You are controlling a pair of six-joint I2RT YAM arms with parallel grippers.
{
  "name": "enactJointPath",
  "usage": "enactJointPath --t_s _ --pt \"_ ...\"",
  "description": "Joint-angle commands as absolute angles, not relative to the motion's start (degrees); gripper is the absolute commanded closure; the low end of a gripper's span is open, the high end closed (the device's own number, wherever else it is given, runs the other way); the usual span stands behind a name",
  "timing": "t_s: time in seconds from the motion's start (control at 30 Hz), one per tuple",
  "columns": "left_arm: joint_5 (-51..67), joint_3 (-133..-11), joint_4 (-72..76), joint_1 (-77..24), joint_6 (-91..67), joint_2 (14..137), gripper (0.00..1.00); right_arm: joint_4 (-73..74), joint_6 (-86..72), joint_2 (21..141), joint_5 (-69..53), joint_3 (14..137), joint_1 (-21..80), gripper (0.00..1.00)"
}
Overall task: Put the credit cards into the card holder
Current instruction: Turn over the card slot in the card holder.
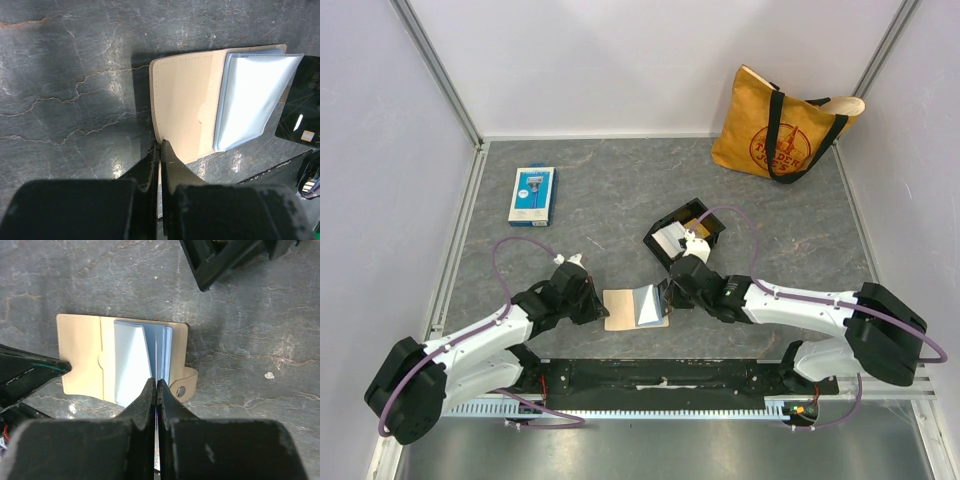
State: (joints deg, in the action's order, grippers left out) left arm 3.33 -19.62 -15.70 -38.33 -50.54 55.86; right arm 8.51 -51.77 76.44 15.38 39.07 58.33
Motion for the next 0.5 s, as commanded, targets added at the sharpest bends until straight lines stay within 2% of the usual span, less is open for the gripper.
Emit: enactJointPath --t_s 0.0,0.47 --pt "3.78 -20.22 -13.89 -38.41 -49.22 55.72 0.98 9.41 -52.82 77.43 17.31 38.67 58.27 1.00" --pt "4.04 -20.21 -13.89 -38.41 -49.04 55.72 0.98 8.09 -52.91 81.03 17.14 38.67 58.27 1.00"
